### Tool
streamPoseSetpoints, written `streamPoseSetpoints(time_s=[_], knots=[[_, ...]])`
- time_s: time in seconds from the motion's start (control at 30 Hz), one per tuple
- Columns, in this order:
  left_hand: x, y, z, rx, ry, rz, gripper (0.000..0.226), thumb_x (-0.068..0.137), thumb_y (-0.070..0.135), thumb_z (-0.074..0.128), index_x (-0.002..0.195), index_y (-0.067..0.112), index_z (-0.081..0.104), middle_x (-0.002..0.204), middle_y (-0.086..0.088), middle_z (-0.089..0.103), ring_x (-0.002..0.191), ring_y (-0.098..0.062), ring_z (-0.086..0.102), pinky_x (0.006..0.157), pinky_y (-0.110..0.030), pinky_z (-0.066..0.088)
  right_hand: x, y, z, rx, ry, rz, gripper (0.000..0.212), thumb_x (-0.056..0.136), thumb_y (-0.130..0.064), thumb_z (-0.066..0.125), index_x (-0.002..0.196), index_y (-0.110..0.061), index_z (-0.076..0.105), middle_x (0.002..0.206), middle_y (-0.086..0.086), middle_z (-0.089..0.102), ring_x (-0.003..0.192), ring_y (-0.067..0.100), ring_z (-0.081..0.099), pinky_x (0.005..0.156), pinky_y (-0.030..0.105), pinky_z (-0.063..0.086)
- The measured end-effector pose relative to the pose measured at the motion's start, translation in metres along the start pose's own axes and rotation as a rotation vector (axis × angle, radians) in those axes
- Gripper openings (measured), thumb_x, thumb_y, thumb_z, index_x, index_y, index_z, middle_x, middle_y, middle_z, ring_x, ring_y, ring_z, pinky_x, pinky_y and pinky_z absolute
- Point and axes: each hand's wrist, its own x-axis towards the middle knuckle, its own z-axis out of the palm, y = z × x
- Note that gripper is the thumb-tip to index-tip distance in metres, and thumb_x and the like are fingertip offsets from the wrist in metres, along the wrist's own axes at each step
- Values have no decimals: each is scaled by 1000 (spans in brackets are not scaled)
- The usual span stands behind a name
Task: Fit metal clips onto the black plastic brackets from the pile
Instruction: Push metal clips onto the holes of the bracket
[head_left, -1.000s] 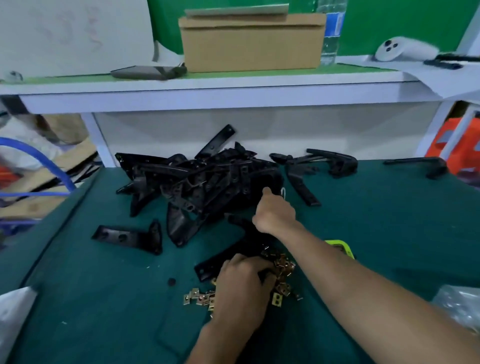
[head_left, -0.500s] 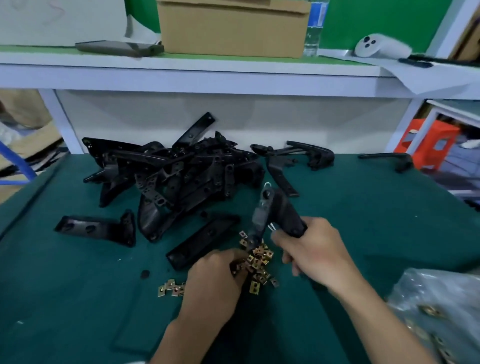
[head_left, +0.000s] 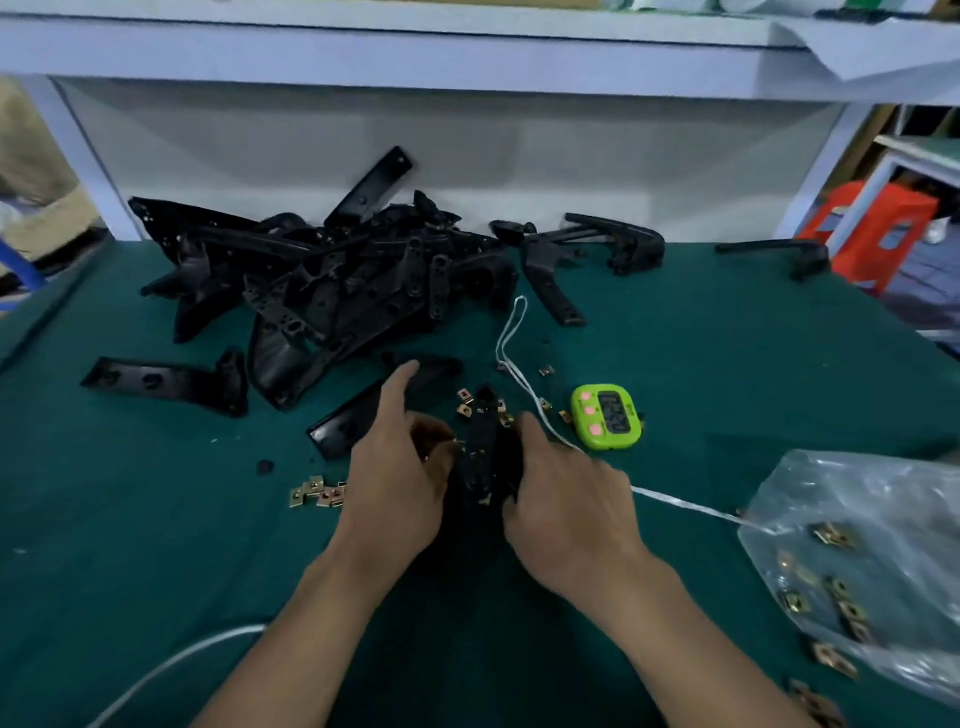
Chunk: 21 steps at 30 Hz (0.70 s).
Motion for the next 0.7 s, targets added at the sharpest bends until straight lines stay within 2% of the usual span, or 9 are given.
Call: streamPoseSetpoints(time_s=[0.17, 0.3, 0.47, 0.57, 0.7], knots=[[-1, 0, 5, 8, 23, 39, 76, 92, 0, 65, 152, 34, 32, 93, 19, 65, 92, 2, 62, 76, -5, 45, 3, 2, 1, 125, 26, -9, 29, 91, -25, 54, 101, -33, 28, 76, -4, 63, 73, 28, 62, 57, 36, 31], [3, -2, 11, 104, -2, 77, 72, 90, -3, 64, 148, 32, 40, 91, 19, 63, 88, -4, 62, 78, -16, 50, 6, 7, 6, 190, 29, -19, 27, 91, -27, 52, 94, -35, 26, 70, -4, 59, 62, 29, 50, 55, 38, 31], [10, -4, 12, 183, 26, 50, 51, 90, -2, 66, 130, 28, 63, 92, 19, 59, 86, 9, 56, 73, 4, 36, 11, 15, 5, 255, 8, 70, 20, 85, -22, 52, 94, -31, 37, 74, -2, 61, 68, 35, 54, 61, 41, 43], [10, -4, 10, 174, 37, 54, 40, 90, -2, 66, 119, 26, 72, 94, 18, 59, 85, 14, 53, 75, 5, 35, 10, 17, 4, 320, 24, 96, 19, 85, -18, 50, 94, -31, 40, 70, -3, 58, 64, 30, 54, 58, 41, 46], [11, -3, 8, 193, 65, 49, 32, 96, 3, 62, 117, 24, 73, 103, 14, 60, 86, 15, 51, 75, 5, 34, 11, 21, 1, 402, -4, 140, 27, 80, -15, 52, 98, -32, 42, 73, -5, 59, 66, 21, 57, 58, 41, 51]])
